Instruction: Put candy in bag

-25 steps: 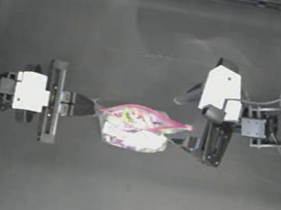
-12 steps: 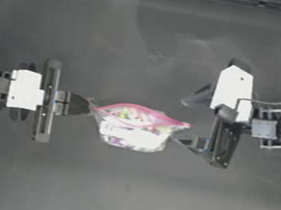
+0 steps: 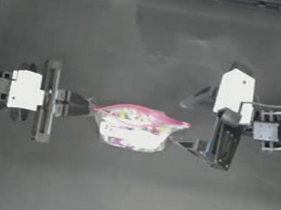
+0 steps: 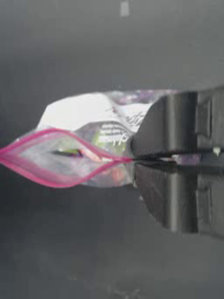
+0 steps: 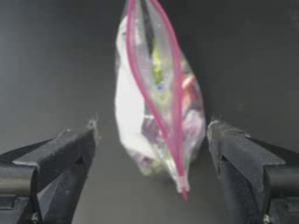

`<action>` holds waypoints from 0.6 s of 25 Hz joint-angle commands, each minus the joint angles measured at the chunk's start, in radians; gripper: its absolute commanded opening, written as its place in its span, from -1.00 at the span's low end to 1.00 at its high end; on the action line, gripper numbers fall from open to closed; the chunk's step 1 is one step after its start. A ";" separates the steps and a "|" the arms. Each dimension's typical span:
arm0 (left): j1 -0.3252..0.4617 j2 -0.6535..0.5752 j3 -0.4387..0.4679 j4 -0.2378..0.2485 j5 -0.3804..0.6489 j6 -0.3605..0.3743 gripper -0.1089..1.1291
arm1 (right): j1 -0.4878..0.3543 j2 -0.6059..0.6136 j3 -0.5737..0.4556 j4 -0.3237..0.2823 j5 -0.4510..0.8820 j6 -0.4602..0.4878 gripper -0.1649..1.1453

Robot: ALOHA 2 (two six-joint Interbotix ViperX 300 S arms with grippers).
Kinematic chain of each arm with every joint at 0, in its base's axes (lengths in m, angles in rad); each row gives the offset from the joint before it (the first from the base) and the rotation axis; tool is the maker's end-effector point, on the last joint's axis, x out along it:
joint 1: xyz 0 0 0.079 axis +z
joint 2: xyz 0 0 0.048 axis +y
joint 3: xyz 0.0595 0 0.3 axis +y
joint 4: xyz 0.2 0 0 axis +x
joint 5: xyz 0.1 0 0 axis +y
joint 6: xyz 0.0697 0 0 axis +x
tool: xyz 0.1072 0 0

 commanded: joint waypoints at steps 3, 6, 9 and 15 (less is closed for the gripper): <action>-0.003 0.015 -0.041 -0.002 -0.003 -0.008 0.86 | 0.002 -0.018 -0.006 -0.006 -0.023 0.000 0.80; -0.003 0.028 -0.055 -0.002 -0.002 -0.006 0.83 | 0.002 -0.018 0.002 -0.006 -0.035 0.000 0.80; -0.002 0.031 -0.063 0.000 -0.002 -0.006 0.73 | 0.002 -0.018 0.011 -0.015 -0.044 -0.002 0.80; 0.002 0.014 -0.083 -0.002 0.071 -0.008 0.78 | 0.002 -0.018 0.014 -0.057 -0.057 -0.002 0.80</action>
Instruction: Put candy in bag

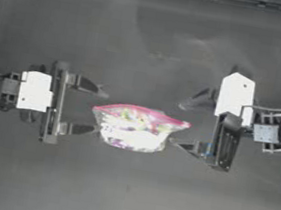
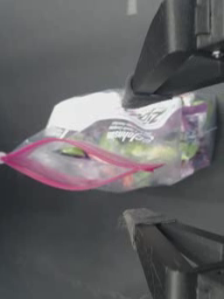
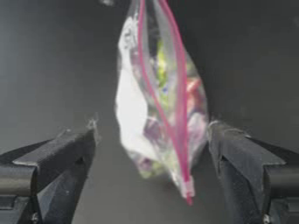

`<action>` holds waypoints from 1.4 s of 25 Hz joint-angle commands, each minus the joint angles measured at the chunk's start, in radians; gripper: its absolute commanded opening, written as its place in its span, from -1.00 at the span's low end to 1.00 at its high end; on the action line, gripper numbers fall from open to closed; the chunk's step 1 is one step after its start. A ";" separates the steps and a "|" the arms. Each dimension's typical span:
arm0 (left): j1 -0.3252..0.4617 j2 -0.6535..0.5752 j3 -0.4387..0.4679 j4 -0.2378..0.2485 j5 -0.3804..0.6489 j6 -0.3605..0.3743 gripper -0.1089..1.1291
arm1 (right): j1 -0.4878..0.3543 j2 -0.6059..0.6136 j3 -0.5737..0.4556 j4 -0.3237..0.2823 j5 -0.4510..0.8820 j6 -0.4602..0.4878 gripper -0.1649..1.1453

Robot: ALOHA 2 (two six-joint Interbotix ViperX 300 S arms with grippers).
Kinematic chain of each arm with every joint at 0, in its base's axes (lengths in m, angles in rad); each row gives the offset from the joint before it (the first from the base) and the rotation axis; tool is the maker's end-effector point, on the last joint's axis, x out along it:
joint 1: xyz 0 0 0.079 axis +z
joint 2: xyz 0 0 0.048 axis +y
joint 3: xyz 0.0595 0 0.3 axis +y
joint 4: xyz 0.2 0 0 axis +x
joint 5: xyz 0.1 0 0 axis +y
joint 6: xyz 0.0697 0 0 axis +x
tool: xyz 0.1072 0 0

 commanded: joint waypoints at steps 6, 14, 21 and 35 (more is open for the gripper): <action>0.008 -0.083 -0.054 -0.002 0.126 -0.002 0.78 | -0.008 -0.037 0.015 -0.035 -0.018 -0.002 0.80; 0.008 -0.215 -0.051 -0.002 0.245 -0.003 0.78 | -0.040 -0.110 0.091 -0.035 -0.123 -0.003 0.80; 0.008 -0.327 -0.037 -0.002 0.304 -0.003 0.75 | -0.046 -0.172 0.140 -0.060 -0.179 -0.005 0.80; 0.008 -0.448 0.014 -0.003 0.341 -0.003 0.74 | -0.046 -0.253 0.196 -0.112 -0.210 -0.009 0.80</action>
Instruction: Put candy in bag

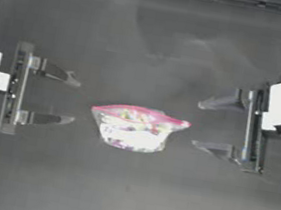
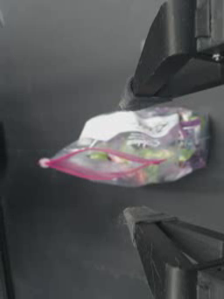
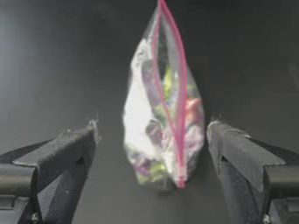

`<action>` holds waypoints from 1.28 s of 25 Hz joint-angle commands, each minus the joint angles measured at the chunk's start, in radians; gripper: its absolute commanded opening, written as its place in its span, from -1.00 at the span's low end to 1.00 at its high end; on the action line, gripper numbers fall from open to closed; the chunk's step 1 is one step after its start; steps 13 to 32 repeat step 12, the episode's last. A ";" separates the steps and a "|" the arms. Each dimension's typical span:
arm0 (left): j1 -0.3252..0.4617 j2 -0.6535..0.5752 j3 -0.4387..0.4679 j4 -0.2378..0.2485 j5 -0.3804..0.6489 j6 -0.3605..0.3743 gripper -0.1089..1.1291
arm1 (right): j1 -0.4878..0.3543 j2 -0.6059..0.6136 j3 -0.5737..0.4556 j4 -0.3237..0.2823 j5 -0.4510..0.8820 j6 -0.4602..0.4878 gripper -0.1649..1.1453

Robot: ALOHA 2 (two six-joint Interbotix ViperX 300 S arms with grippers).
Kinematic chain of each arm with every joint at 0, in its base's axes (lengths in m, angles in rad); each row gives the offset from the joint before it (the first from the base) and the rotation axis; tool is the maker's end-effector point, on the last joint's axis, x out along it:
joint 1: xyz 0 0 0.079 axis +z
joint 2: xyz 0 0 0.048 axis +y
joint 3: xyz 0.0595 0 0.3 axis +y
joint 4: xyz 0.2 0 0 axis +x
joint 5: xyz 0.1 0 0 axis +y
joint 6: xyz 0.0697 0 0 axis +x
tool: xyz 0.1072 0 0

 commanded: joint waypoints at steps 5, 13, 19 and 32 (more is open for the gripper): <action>0.002 -0.058 0.002 -0.003 0.028 -0.002 0.74 | -0.005 -0.092 0.037 -0.038 -0.057 0.008 0.80; 0.002 -0.110 0.028 -0.005 0.029 -0.002 0.73 | -0.014 -0.144 0.067 -0.038 -0.083 0.008 0.80; 0.002 -0.110 0.028 -0.005 0.029 -0.002 0.73 | -0.014 -0.144 0.067 -0.038 -0.083 0.008 0.80; 0.002 -0.110 0.028 -0.005 0.029 -0.002 0.73 | -0.014 -0.144 0.067 -0.038 -0.083 0.008 0.80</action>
